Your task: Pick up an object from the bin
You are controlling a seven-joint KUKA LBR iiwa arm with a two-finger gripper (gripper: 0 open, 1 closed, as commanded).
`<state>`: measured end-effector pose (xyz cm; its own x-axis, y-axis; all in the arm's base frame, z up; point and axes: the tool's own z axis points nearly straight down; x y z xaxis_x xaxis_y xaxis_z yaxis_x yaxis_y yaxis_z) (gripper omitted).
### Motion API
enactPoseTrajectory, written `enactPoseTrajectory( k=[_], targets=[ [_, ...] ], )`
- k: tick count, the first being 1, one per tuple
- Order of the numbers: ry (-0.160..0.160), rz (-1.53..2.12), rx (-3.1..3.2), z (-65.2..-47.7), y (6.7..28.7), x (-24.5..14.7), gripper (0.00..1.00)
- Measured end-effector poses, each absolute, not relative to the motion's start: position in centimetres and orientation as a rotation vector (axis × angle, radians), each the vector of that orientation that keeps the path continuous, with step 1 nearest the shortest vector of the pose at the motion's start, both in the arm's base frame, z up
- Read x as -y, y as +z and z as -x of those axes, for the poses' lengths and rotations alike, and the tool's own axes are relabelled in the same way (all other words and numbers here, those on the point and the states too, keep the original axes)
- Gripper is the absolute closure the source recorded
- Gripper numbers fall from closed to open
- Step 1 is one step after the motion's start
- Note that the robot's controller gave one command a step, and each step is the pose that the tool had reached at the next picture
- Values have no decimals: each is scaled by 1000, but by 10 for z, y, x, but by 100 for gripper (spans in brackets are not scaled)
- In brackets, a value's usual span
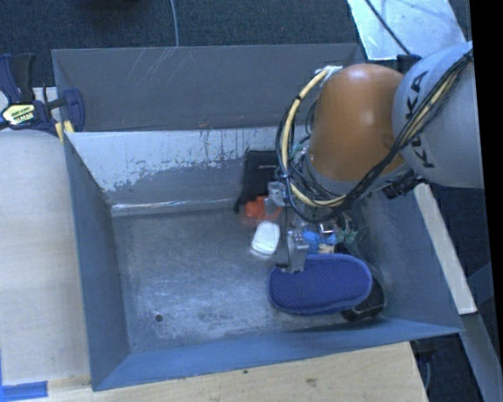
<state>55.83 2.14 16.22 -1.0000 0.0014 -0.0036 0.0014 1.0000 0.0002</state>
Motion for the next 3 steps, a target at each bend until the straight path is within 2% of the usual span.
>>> enactPoseTrajectory(
  k=[1,2,3],
  targets=[
    [22,75,-3144,-548,85,66,0],
    [18,94,-3114,-556,92,61,100],
    [-1,74,-3128,-554,220,43,100]
  ],
)
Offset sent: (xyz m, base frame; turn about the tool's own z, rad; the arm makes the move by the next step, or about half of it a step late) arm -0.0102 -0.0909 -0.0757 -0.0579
